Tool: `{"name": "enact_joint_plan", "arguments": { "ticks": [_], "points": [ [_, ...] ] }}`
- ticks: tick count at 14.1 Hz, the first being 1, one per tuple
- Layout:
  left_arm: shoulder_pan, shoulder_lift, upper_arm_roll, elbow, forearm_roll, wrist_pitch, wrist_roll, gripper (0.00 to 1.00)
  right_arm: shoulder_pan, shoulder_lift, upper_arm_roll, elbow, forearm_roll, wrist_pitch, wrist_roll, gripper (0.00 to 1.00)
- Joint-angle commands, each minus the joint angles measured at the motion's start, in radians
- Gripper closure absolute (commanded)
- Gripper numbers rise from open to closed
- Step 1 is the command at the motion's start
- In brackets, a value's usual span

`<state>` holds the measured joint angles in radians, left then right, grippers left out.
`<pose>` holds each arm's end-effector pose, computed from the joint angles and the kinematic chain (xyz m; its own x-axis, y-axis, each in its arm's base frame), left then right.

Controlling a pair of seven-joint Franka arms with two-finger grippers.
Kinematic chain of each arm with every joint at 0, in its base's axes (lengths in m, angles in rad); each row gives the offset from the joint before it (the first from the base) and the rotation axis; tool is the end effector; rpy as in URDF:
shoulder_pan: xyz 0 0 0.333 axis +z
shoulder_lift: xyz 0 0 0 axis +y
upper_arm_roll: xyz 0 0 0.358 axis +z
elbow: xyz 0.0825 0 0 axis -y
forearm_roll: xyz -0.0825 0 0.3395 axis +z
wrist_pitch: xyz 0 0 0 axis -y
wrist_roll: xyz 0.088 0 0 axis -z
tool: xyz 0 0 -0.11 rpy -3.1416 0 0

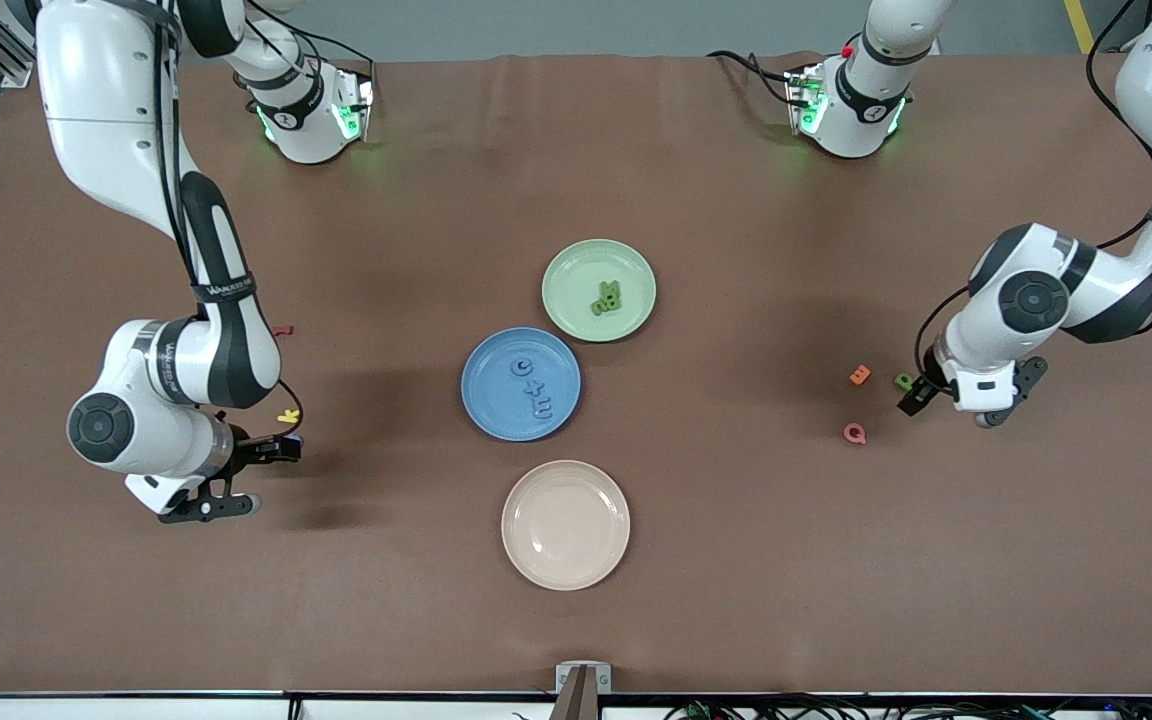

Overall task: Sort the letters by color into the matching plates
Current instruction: 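Move the left gripper to the green d while the right gripper reaches the blue a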

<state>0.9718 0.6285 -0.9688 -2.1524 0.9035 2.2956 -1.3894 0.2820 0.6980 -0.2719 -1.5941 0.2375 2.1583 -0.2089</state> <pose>0.5362 0.0452 0.2737 0.7053 0.7054 0.0704 0.7085 -0.6985 -0.1006 0.6752 0.0500 0.2836 0.9868 0.1287 -0.0985 0.1263 -0.9915 -0.0301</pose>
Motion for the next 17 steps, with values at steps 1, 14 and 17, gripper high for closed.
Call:
{"name": "enact_joint_plan", "arguments": {
  "ticks": [1,14,17],
  "points": [
    [-0.002,0.006,-0.007,-0.018,0.014,0.013,-0.003,0.18,-0.015,0.006,0.019,-0.007,0.039,0.017,-0.047,0.17],
    [-0.004,0.048,0.039,-0.047,0.014,0.093,0.003,0.43,-0.003,0.008,0.017,-0.126,0.039,0.103,-0.050,0.34],
    [-0.005,0.059,0.045,-0.046,0.014,0.093,0.012,0.52,0.017,0.003,0.017,-0.170,0.039,0.158,-0.049,0.41]
  ]
}}
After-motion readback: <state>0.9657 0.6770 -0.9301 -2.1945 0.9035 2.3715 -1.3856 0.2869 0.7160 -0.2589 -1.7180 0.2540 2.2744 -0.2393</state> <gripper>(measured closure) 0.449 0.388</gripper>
